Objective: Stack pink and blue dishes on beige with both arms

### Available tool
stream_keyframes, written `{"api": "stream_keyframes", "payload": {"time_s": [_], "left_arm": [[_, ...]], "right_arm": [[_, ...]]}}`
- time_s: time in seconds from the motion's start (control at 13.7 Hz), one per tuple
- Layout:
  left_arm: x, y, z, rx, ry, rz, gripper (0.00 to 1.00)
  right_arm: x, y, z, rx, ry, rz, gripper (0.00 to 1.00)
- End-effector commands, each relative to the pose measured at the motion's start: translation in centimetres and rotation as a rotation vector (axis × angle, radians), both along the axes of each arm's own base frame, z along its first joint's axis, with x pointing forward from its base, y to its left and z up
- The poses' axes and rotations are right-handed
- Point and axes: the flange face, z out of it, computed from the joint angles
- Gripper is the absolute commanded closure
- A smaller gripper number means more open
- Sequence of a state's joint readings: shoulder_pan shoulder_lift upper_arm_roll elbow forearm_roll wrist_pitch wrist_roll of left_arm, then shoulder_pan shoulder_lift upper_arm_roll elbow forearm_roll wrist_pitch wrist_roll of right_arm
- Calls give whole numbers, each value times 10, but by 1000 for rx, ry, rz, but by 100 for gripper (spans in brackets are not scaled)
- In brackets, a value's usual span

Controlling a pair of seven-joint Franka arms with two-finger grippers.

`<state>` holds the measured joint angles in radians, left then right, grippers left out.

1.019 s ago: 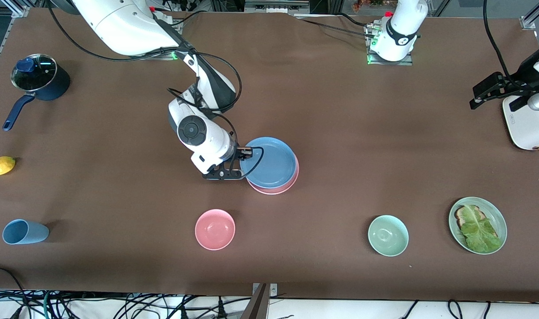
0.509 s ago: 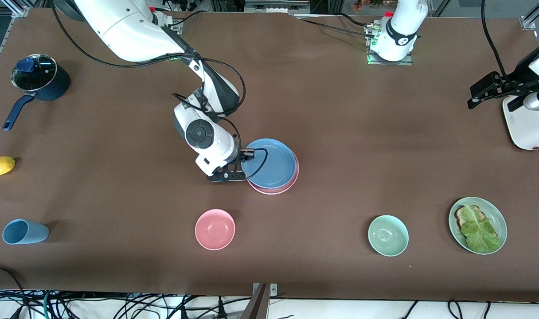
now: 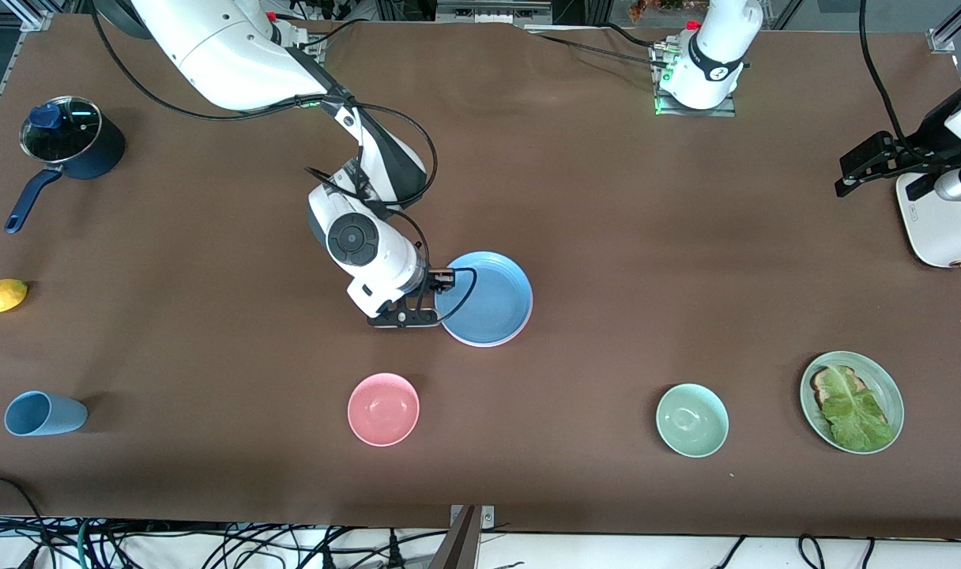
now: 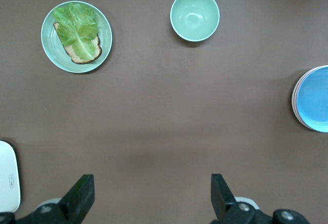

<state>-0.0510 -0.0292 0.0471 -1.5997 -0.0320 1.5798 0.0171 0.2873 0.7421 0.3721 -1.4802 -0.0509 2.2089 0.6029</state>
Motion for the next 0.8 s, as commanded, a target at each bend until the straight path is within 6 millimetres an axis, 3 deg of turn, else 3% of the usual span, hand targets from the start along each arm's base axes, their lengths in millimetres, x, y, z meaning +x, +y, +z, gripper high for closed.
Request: {"api": "stream_keyframes", "payload": {"time_s": [0.0, 0.07, 0.36, 0.58, 0.73], "left_arm": [[5, 0, 6, 22, -3, -8, 0], [5, 0, 6, 22, -3, -8, 0], [5, 0, 6, 21, -3, -8, 0], [5, 1, 5, 21, -2, -5, 0], [6, 1, 2, 19, 3, -5, 0]], "right_arm": [[17, -15, 32, -29, 2, 4, 4], [19, -24, 49, -49, 3, 0, 0], [28, -91, 110, -208, 22, -14, 0], [36, -157, 162, -267, 27, -35, 0], [41, -192, 179, -283, 30, 15, 0]]}}
